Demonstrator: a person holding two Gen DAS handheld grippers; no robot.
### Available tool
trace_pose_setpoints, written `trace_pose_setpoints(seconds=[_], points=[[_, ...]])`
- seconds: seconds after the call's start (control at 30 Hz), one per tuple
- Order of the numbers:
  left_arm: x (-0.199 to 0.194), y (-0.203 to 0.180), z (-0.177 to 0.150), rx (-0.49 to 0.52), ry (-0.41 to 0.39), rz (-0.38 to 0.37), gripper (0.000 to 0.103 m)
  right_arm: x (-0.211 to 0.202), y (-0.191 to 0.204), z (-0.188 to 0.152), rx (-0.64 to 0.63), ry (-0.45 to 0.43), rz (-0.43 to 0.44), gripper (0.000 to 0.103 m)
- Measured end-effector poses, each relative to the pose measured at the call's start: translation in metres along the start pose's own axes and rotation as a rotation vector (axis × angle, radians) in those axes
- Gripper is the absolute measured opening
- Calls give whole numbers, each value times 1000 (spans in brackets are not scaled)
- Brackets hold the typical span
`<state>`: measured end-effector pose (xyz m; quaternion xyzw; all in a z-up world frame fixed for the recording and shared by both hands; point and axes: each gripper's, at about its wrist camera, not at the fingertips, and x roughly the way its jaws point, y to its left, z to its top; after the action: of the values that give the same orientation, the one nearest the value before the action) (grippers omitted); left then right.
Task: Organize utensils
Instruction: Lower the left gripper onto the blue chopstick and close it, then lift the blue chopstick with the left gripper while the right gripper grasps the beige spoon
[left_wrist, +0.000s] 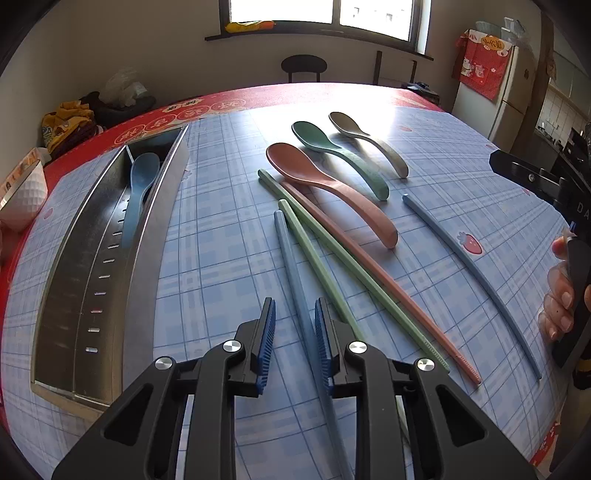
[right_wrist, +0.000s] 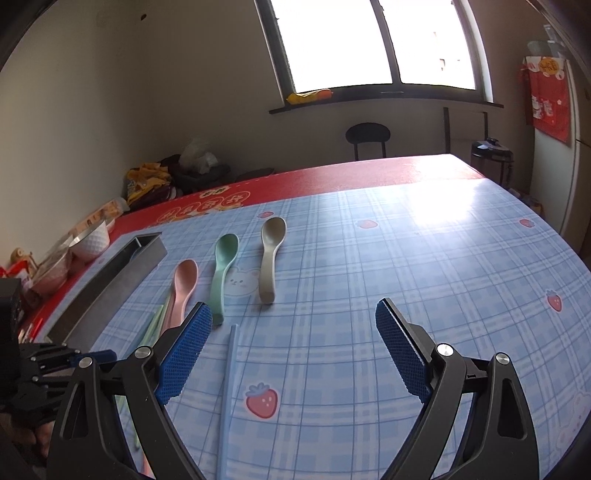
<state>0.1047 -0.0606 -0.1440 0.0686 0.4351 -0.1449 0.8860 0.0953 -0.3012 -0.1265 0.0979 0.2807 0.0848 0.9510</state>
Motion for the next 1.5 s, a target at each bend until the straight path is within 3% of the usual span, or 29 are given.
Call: trace_pose_setpoints(seconds=[0.13,0.2,0.27,0.93,1.27,1.5], points=[[2,-2,1,9,-1,7,21,-1,-1,0,3,-2,3,87],[2,-2,1,7,-5,11,8,-1,0,0,2,-2,5,87],[1,-3,-1,4,-10,20,7,0,0,0,1,-1,7,87],[-4,2,-6,-32,-27,21,7,3,4,-1,-7,10,13,87],[-22,10,-10,-86,-118,22,6,5,5,-1,-17,22,26,87],[-28,18,-11,-129,-154,12,7,17,13,0,-47,78,52,86]])
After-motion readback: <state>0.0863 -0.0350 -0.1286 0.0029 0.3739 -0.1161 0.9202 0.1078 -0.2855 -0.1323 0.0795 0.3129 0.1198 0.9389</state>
